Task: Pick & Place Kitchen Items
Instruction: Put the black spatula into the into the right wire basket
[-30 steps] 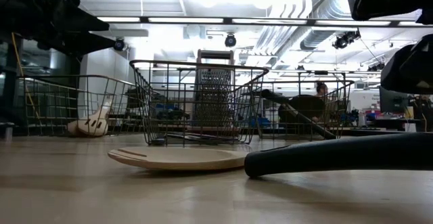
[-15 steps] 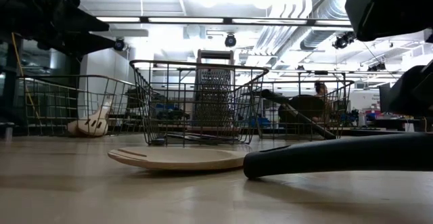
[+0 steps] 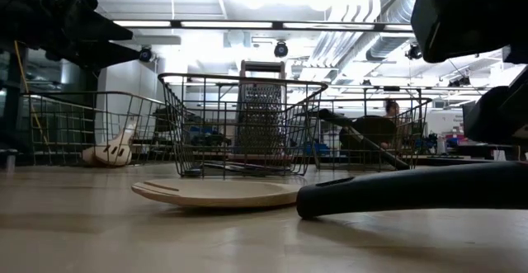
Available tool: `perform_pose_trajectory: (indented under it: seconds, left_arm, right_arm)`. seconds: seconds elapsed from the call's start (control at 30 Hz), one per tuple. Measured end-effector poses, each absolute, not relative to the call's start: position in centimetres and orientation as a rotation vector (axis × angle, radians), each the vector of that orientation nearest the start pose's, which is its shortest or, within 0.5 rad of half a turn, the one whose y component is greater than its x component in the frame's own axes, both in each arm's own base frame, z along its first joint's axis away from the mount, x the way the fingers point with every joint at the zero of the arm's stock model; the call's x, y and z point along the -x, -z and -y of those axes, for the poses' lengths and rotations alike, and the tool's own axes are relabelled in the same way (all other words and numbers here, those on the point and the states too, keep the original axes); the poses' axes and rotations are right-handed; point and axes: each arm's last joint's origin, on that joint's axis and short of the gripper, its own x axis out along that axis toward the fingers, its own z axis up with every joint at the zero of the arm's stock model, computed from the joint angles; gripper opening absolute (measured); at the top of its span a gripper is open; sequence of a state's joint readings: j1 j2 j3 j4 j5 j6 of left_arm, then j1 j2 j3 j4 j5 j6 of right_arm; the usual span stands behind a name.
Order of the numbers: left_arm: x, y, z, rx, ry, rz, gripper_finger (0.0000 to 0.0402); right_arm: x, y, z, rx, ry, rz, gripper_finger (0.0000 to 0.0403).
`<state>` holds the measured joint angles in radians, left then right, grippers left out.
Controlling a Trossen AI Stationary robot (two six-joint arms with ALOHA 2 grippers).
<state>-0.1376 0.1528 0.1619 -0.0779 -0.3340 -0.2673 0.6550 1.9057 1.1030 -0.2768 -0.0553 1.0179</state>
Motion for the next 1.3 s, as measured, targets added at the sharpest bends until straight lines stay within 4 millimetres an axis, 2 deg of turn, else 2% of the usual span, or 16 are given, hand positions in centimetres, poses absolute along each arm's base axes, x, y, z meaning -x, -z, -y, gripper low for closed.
perform_pose_trajectory:
  seconds: [0.27, 0.43, 0.8, 1.13, 1.3]
  left_arm:
    - [-9.9, -19.9, 0.4, 0.251, -0.204, -0.040, 0.0244]
    - [-9.9, -19.9, 0.4, 0.251, -0.204, -0.040, 0.0244]
    - [-9.9, -19.9, 0.4, 0.250, -0.204, -0.040, 0.0244]
    - [-9.9, -19.9, 0.4, 0.250, -0.204, -0.041, 0.0244]
    - [-9.9, -19.9, 0.4, 0.250, -0.204, -0.041, 0.0244]
  right_arm:
    - [-29.2, -13.3, -22.0, -0.593, -0.042, -1.251, 0.0044]
    - [-29.4, -13.4, -22.0, -0.644, -0.069, -1.274, 0.0007]
    - [-29.5, -13.5, -22.1, -0.699, -0.068, -1.277, 0.0003]
    - [-29.5, -15.1, -22.0, -0.756, -0.094, -1.246, 0.0003]
    - [-29.4, -16.6, -21.9, -0.784, -0.116, -1.209, 0.0003]
